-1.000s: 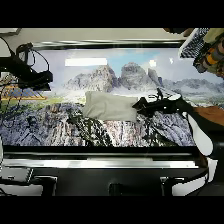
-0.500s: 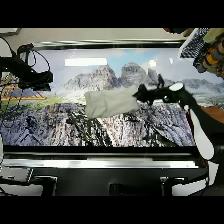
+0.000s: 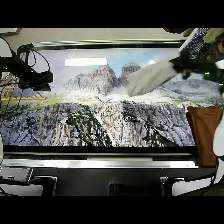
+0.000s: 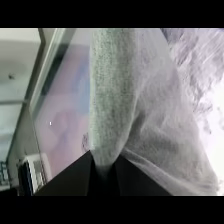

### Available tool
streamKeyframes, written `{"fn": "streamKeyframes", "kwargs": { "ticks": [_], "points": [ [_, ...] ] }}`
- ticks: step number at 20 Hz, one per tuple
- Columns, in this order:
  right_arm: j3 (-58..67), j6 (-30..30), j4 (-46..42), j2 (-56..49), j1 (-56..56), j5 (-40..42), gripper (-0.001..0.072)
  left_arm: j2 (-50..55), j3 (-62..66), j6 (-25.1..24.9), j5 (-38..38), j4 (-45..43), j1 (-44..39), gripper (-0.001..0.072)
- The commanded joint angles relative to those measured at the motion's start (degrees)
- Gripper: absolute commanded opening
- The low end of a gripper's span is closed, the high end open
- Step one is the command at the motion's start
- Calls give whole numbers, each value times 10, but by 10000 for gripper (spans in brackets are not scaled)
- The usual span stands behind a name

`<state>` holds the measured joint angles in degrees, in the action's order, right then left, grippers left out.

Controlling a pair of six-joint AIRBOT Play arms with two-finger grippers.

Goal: Fold the clothes and pants, and hang the long-sleeved shirts on hangers.

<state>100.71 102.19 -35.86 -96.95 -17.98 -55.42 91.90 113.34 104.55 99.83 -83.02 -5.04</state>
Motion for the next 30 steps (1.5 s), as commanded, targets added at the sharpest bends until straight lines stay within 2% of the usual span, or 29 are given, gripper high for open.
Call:
{"fn": "streamKeyframes", "kwargs": {
  "ticks": [1,5,10,13,16,20,24,30],
  "points": [
    [45,90,-36,1,-84,5,41,0,0,0,0,-1,0,16],
    [61,196,-120,19,-155,18,41,0,0,0,0,-13,0,16],
    [61,366,-314,69,-197,-12,41,0,0,0,0,-13,1,16],
    [61,431,-407,92,-201,-60,41,0,0,0,0,-13,1,16],
    [61,469,-473,110,-201,-116,41,0,0,0,0,-13,1,16],
    [61,485,-498,128,-201,-184,41,0,0,0,0,-13,1,16],
    [61,482,-529,134,-201,-286,41,0,0,0,1,-12,1,16],
    [61,376,-570,135,-217,-422,41,0,0,0,3,-12,1,16]
  ]
}}
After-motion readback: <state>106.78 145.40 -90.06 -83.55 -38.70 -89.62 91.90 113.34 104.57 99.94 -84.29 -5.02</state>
